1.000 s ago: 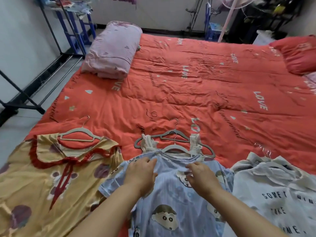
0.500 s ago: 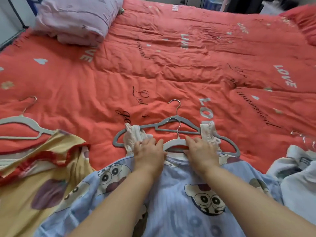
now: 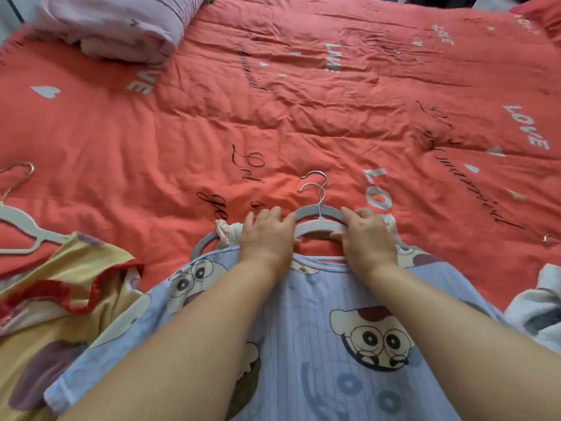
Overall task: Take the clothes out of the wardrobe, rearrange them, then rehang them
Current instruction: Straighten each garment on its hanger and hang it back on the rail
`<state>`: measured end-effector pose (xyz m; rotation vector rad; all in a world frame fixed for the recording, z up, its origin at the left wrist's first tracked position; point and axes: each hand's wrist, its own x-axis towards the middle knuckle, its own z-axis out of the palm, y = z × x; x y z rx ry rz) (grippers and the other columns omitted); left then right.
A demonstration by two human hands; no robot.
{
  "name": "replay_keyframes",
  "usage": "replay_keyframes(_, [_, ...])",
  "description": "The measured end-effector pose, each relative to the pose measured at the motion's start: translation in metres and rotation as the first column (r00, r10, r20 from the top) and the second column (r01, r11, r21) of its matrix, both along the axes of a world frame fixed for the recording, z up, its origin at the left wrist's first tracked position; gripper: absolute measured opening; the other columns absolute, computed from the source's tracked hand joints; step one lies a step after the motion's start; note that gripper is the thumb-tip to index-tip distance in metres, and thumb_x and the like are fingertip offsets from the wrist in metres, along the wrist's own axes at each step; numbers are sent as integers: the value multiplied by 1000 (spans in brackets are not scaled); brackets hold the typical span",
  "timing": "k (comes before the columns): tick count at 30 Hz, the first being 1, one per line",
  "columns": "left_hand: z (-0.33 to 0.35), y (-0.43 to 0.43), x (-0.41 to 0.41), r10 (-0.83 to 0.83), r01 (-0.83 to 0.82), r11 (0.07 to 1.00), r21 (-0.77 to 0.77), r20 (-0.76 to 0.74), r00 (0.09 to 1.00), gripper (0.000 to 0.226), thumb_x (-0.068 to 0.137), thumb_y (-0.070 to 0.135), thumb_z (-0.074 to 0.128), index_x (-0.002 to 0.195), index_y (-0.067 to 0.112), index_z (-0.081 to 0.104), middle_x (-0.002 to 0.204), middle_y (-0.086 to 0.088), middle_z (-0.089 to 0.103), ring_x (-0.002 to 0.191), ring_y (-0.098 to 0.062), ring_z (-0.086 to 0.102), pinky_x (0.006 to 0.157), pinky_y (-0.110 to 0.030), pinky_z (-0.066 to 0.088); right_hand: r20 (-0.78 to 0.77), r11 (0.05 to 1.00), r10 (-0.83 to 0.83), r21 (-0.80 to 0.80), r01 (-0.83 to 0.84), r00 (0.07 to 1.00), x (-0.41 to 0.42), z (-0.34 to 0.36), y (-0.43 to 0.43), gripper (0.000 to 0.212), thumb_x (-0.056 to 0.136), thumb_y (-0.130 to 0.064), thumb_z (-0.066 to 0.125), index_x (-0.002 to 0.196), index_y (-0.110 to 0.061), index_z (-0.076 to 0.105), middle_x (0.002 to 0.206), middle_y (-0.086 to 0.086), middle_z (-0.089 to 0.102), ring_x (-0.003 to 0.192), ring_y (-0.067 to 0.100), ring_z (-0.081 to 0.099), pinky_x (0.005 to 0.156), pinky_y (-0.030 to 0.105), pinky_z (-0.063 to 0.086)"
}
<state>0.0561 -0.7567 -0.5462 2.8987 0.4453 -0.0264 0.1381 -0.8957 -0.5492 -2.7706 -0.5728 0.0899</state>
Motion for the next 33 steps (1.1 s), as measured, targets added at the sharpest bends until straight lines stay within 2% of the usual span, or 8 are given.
replay_keyframes(8, [-21,-2,-1,10,-6,998,65,-53,999,56,100,35,34,148,13,16,130,-10,41,119,-31,38,99,-39,27,42,998,15,-67,-13,999,3,-22,-8,61,88,-37,59,140,-11,41,121,14,52,120,30,43,108,44,18])
replay_keyframes(12, [-1,0,-8,-60,28,991,128,259,964,54,66,13,61,120,6,62,77,-12,58,68,-32,58,60,-36,46,84,997,74,-22,-73,994,0,11,-21,69,82,-32,68,141,-12,39,115,19,51,116,37,45,106,55,24])
replay_keyframes(14, [18,-2,-18,-113,64,986,152,344,932,54,61,14,58,114,5,66,68,-9,55,58,-28,55,49,-33,44,94,996,89,-23,-87,992,-7,33,-30,76,78,-31,71,143,-14,35,115,20,50,115,37,45,103,55,25])
replay_keyframes(18, [67,-15,-42,-181,130,981,144,443,878,63,60,8,73,122,4,59,71,-7,52,60,-25,54,51,-33,45,85,988,153,-23,-152,985,-34,86,-48,101,67,-28,81,148,-15,22,106,9,49,102,32,51,103,61,25])
replay_keyframes(20, [94,-22,-55,-181,130,981,141,459,870,84,49,6,81,127,7,49,73,-5,51,67,-23,49,51,-35,46,170,976,219,-55,-213,961,-45,114,-57,111,53,-19,89,145,-9,28,94,10,52,82,33,58,86,61,43])
replay_keyframes(22, [130,-24,-69,-175,101,980,169,509,843,70,66,12,63,131,9,39,74,-4,50,73,-20,39,53,-35,48,263,973,219,11,-230,940,-56,148,-60,111,42,-14,93,138,-2,38,85,12,54,67,33,59,67,53,51])
replay_keyframes(29, [268,-21,-155,-193,92,976,196,598,777,88,56,1,77,134,9,37,88,1,33,79,-18,35,71,-35,40,462,906,301,136,-402,835,-120,275,-66,124,48,-19,92,147,-18,18,90,6,50,75,24,53,64,45,55])
replay_keyframes(33, [324,-17,-217,-186,41,972,232,650,737,79,62,9,66,134,10,35,91,0,34,80,-19,36,64,-38,50,569,880,299,145,-452,766,-173,336,-62,112,46,-24,92,140,-16,33,87,5,53,74,23,55,63,41,57])
